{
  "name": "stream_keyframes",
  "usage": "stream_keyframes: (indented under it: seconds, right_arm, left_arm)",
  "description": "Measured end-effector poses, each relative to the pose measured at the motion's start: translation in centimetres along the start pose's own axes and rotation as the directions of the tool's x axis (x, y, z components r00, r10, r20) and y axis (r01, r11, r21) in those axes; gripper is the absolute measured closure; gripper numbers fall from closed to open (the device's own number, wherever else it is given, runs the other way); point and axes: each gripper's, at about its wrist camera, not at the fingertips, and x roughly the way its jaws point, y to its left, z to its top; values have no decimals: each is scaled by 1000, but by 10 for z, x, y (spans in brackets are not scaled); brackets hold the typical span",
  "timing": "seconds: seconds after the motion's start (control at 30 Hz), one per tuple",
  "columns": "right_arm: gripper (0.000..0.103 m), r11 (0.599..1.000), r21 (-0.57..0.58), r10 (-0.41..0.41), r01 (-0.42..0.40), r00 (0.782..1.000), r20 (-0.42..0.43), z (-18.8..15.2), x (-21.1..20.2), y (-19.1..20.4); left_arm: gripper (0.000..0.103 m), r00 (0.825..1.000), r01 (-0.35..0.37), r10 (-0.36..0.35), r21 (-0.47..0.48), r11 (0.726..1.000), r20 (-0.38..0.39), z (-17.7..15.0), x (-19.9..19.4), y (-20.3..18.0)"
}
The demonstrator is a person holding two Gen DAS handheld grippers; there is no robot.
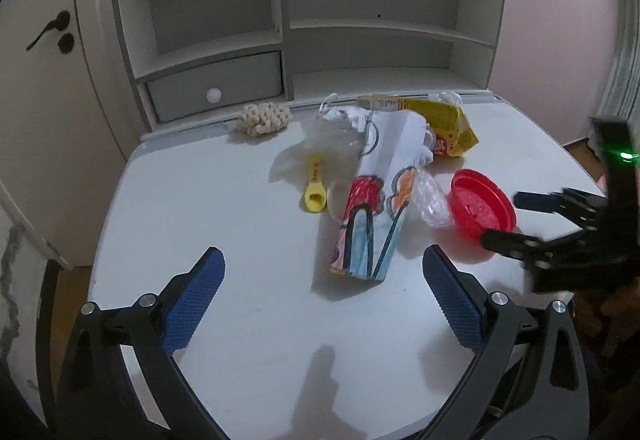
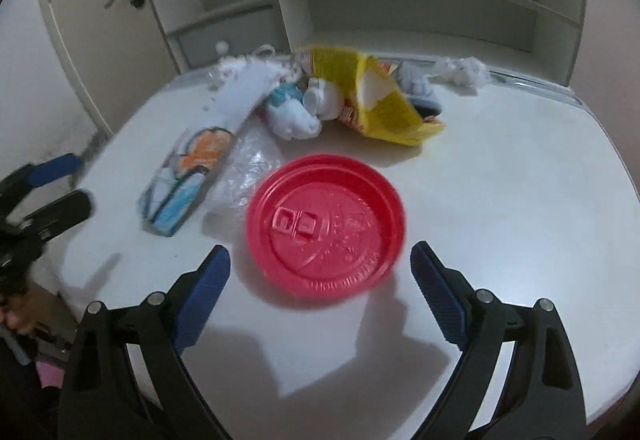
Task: Collect trash
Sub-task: 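Return to the desk and grasp the red plastic lid with the right gripper, then carry the red lid to the bin while the left gripper carries the drawn paper cup, release both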
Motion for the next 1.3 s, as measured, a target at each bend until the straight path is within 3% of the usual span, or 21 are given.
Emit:
stream_keyframes:
  seconds: [0.2, 0.23, 0.47, 0.57, 0.7, 0.73, 0.77, 0.8, 0.83, 0.87, 1.13, 1.3]
  right_arm:
    - [12, 1000, 21, -13, 14, 999, -35, 12, 23, -1]
    - [24, 1000, 20, -7, 8, 999, -33, 13, 22, -1]
    - [24, 999, -17, -33, 33, 999, 15, 7, -1, 0]
    - [24, 1000, -13, -25, 26, 999, 31, 4, -14, -4]
    - [24, 1000, -10, -22, 22, 999, 35, -1, -25, -8]
    - [24, 1000, -11, -22, 22, 999, 35, -3, -27, -9]
    - [24, 1000, -13, -22, 22, 999, 34, -5, -29, -9]
    - [24, 1000, -14, -22, 23, 999, 35, -6, -31, -10]
    - [24, 1000, -15, -23, 23, 999, 35, -7, -33, -11]
    - [24, 1000, -15, -23, 24, 999, 35, -8, -34, -12]
    - [24, 999, 8, -44, 44, 996, 77, -17, -59, -34]
    - [24, 988, 100, -130, 119, 985, 113, -27, -91, -85]
  left_arm:
    - [7, 999, 23, -21, 45, 999, -35, -9, 20, -2]
    - [7, 999, 27, -25, 46, 999, -42, -9, 24, -2]
    - [7, 997, 38, -32, 102, 994, -64, 1, 51, -15]
    - [7, 994, 74, -65, 106, 992, -91, 9, 67, -21]
    - [8, 990, 65, -54, 78, 995, -128, 15, 87, -22]
    - [14, 990, 68, -60, 65, 996, -128, 15, 89, -22]
    - [31, 990, 66, -58, 63, 996, -125, 15, 88, -22]
    - [41, 990, 66, -57, 65, 996, -125, 15, 87, -23]
    - [62, 990, 71, -62, 69, 995, -127, 14, 85, -25]
    - [76, 990, 66, -57, 69, 995, -130, 13, 82, -26]
    - [83, 999, -18, 20, 73, 997, -27, 16, 31, -28]
    - [83, 1000, 21, -20, 105, 994, -11, 30, 21, -60]
